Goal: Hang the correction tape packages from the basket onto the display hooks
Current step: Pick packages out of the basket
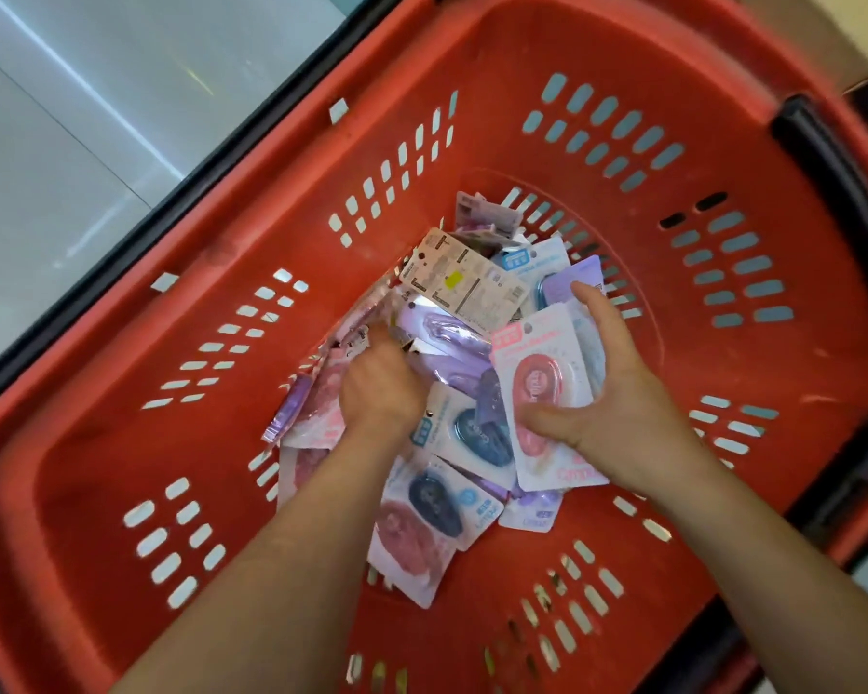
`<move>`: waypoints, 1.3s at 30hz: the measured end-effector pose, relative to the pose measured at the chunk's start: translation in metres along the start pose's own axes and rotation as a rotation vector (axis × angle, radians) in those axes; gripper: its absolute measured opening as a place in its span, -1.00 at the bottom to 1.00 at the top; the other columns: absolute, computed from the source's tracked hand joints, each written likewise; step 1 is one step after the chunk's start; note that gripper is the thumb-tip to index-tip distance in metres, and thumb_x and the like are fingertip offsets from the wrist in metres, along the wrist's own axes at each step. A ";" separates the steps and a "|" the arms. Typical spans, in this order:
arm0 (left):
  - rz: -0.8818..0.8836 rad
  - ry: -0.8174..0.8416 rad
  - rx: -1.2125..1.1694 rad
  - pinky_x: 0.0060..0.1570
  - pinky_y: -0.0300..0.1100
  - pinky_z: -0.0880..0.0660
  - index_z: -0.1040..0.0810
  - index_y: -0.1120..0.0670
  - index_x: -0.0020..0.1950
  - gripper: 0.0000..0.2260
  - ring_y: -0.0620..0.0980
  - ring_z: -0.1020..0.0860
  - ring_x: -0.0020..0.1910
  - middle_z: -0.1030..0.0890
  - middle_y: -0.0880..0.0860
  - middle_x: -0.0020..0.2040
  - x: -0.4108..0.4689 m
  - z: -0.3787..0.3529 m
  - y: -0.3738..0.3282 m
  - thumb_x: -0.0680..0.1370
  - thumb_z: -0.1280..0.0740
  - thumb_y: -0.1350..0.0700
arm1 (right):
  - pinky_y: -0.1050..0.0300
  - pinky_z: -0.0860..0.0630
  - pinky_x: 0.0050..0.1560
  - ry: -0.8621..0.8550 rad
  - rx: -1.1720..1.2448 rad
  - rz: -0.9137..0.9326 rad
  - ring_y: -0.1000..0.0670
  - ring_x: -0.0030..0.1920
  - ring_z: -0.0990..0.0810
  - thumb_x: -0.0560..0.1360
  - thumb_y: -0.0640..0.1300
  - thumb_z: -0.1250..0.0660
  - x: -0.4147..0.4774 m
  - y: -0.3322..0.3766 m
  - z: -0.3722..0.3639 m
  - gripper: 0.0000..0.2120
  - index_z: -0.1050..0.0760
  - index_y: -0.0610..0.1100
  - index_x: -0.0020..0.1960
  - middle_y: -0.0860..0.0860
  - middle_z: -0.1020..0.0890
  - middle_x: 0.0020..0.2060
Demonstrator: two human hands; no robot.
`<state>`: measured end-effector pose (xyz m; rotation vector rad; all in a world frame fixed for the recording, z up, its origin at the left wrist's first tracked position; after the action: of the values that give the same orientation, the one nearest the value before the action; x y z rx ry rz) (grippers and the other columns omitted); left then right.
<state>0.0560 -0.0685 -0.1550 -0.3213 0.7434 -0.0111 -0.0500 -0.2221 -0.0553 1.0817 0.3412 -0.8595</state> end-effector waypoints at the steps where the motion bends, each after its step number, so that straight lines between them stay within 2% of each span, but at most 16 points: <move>1: 0.001 -0.039 -0.067 -0.01 0.02 -0.50 -0.36 0.16 0.38 -0.62 0.31 -0.59 0.10 -0.62 0.27 0.11 -0.007 0.007 0.004 0.60 -0.26 0.08 | 0.44 -0.48 -0.26 -0.002 0.028 0.002 0.29 -0.10 -0.57 0.33 -0.17 -0.57 -0.002 0.000 0.000 -0.05 -0.11 0.52 0.37 0.28 -0.50 0.14; 3: 0.037 -0.090 -0.368 0.02 0.05 -0.58 -0.50 0.06 0.24 -0.76 0.21 -0.64 0.04 -0.67 0.16 0.07 -0.024 0.022 0.012 0.59 -0.31 0.06 | 0.25 -0.56 -0.10 -0.002 0.063 0.006 0.19 -0.01 -0.61 0.33 -0.19 -0.55 -0.005 0.001 -0.002 -0.10 -0.17 0.48 0.37 0.29 -0.54 0.12; 5: 0.129 -0.068 -0.742 -0.13 -0.07 -0.64 -0.58 0.01 0.14 -0.81 -0.04 -0.68 -0.14 -0.71 0.01 -0.07 -0.049 0.040 0.015 0.56 -0.36 0.21 | 0.03 -0.57 0.07 -0.011 0.065 0.009 0.06 0.08 -0.60 0.33 -0.19 -0.54 -0.007 0.003 -0.008 -0.22 -0.31 0.41 0.33 0.25 -0.56 0.13; 8: 0.130 0.077 -1.053 -0.36 -0.30 -0.57 -0.52 0.03 0.28 -0.59 -0.25 -0.65 -0.30 -0.69 -0.20 -0.26 -0.089 0.069 0.008 0.54 -0.26 0.42 | -0.01 -0.57 0.15 -0.015 0.207 -0.029 0.03 0.12 -0.61 0.37 -0.23 -0.51 -0.010 0.009 -0.014 -0.50 -0.56 0.27 0.14 0.18 -0.61 0.11; 11: 0.086 0.205 -1.229 -0.27 -0.20 -0.63 -0.38 -0.18 0.38 -0.36 -0.21 -0.68 -0.18 -0.70 -0.27 -0.16 -0.116 0.084 0.005 0.54 -0.17 0.50 | -0.04 -0.59 0.12 -0.014 0.311 -0.049 0.02 0.09 -0.61 0.39 -0.26 -0.48 -0.017 0.020 -0.018 -0.62 -0.62 0.16 0.05 0.06 -0.64 0.11; 14: 0.088 0.316 -1.326 -0.04 0.03 -0.58 -0.47 -0.21 0.36 -0.32 0.09 -0.64 0.02 -0.69 0.00 0.05 -0.133 0.092 0.001 0.42 -0.27 0.45 | -0.07 -0.61 0.08 -0.017 0.405 -0.055 0.00 0.06 -0.64 0.32 -0.15 -0.46 -0.031 0.036 -0.018 -0.65 -0.60 0.18 0.03 0.10 -0.65 0.05; 16: 0.158 0.371 -1.390 0.13 0.14 -0.52 -0.49 -0.12 0.37 -0.33 0.17 -0.62 0.04 -0.66 0.14 0.08 -0.145 0.096 -0.003 0.31 -0.30 0.36 | 0.07 -0.60 0.02 -0.028 0.457 -0.025 0.10 0.05 -0.64 0.32 -0.14 -0.42 -0.045 0.048 -0.013 -0.58 -0.55 0.23 0.11 0.21 -0.66 0.00; 19: 0.125 0.438 -1.363 0.13 0.08 -0.54 -0.59 0.09 0.25 -0.57 0.15 -0.65 0.03 -0.66 0.21 0.15 -0.165 0.115 -0.015 0.37 -0.39 0.22 | 0.41 -0.50 -0.07 -0.048 0.542 0.011 0.31 0.03 -0.60 0.45 -0.33 -0.40 -0.071 0.069 0.002 -0.33 -0.32 0.28 0.33 0.39 -0.62 -0.02; 21: 0.102 0.480 -1.374 0.07 0.04 -0.57 -0.59 0.15 0.20 -0.63 0.14 -0.65 0.01 -0.65 0.23 0.14 -0.181 0.135 -0.022 0.39 -0.42 0.18 | 0.42 -0.50 -0.04 -0.037 0.604 0.019 0.32 0.09 -0.59 0.46 -0.38 -0.41 -0.091 0.086 0.017 -0.19 -0.17 0.24 0.46 0.37 -0.59 0.09; 22: 0.086 0.505 -1.385 0.06 0.04 -0.57 -0.58 0.17 0.20 -0.63 0.14 -0.64 0.01 -0.65 0.23 0.14 -0.190 0.146 -0.026 0.40 -0.42 0.18 | 0.38 -0.53 -0.03 -0.018 0.618 0.020 0.28 0.10 -0.61 0.45 -0.37 -0.43 -0.101 0.095 0.024 -0.19 -0.18 0.20 0.48 0.30 -0.61 0.14; 25: 0.041 0.555 -1.431 -0.03 -0.06 -0.62 -0.60 0.18 0.20 -0.64 0.10 -0.66 -0.02 -0.66 0.22 0.11 -0.220 0.181 -0.044 0.40 -0.43 0.17 | 0.19 -0.60 -0.18 0.055 0.753 -0.037 0.05 -0.09 -0.68 0.43 -0.40 -0.39 -0.133 0.129 0.045 -0.55 -0.54 -0.01 0.22 0.01 -0.72 -0.02; 27: 0.013 0.537 -1.430 -0.04 -0.06 -0.60 -0.61 0.14 0.21 -0.63 0.08 -0.66 -0.02 -0.67 0.19 0.13 -0.245 0.203 -0.060 0.41 -0.42 0.13 | 0.15 -0.61 -0.23 0.083 0.822 -0.084 0.00 -0.17 -0.69 0.48 -0.42 -0.33 -0.155 0.150 0.059 -0.72 -0.61 -0.10 0.05 -0.06 -0.73 -0.13; 31: -0.034 0.471 -1.423 -0.11 -0.06 -0.61 -0.55 0.07 0.23 -0.63 0.05 -0.66 -0.04 -0.68 0.13 0.10 -0.302 0.245 -0.092 0.42 -0.41 0.12 | 0.08 -0.65 -0.18 0.150 0.874 -0.118 -0.06 -0.13 -0.71 0.50 -0.41 -0.31 -0.198 0.190 0.099 -0.74 -0.62 -0.14 0.07 -0.10 -0.73 -0.10; 34: -0.057 0.423 -1.472 -0.01 0.01 -0.54 -0.54 0.02 0.21 -0.64 0.08 -0.63 0.01 -0.65 0.13 0.13 -0.341 0.275 -0.110 0.43 -0.42 0.11 | -0.04 -0.65 -0.09 0.173 0.996 -0.107 -0.14 -0.06 -0.70 0.42 -0.39 -0.36 -0.236 0.220 0.131 -0.67 -0.57 -0.18 0.16 -0.17 -0.71 0.00; 37: -0.082 0.388 -1.497 0.00 -0.05 -0.36 -0.57 -0.03 0.23 -0.64 0.07 -0.62 -0.08 -0.64 0.11 0.07 -0.373 0.300 -0.123 0.43 -0.42 0.08 | 0.03 -0.66 -0.20 0.230 1.141 -0.050 -0.09 -0.17 -0.69 0.31 -0.33 -0.39 -0.270 0.244 0.159 -0.67 -0.57 -0.19 0.07 -0.16 -0.70 -0.11; 39: -0.106 0.388 -1.514 0.00 -0.06 -0.36 -0.58 -0.01 0.24 -0.65 0.09 -0.60 -0.09 -0.63 0.12 0.07 -0.393 0.316 -0.130 0.45 -0.38 0.08 | 0.10 -0.63 -0.30 0.253 1.198 -0.025 -0.05 -0.28 -0.68 0.28 -0.38 -0.44 -0.291 0.257 0.176 -0.70 -0.58 -0.18 -0.01 -0.12 -0.69 -0.22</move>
<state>-0.0106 -0.0546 0.3612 -1.8379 1.0069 0.4186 -0.0696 -0.1972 0.3696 2.3079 0.0056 -0.9496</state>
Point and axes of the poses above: each hand's wrist, its own x-axis towards the middle knuckle, its own z-axis out of the back of the hand, y = z × x, the point moved 1 cm from there along x, towards the middle knuckle
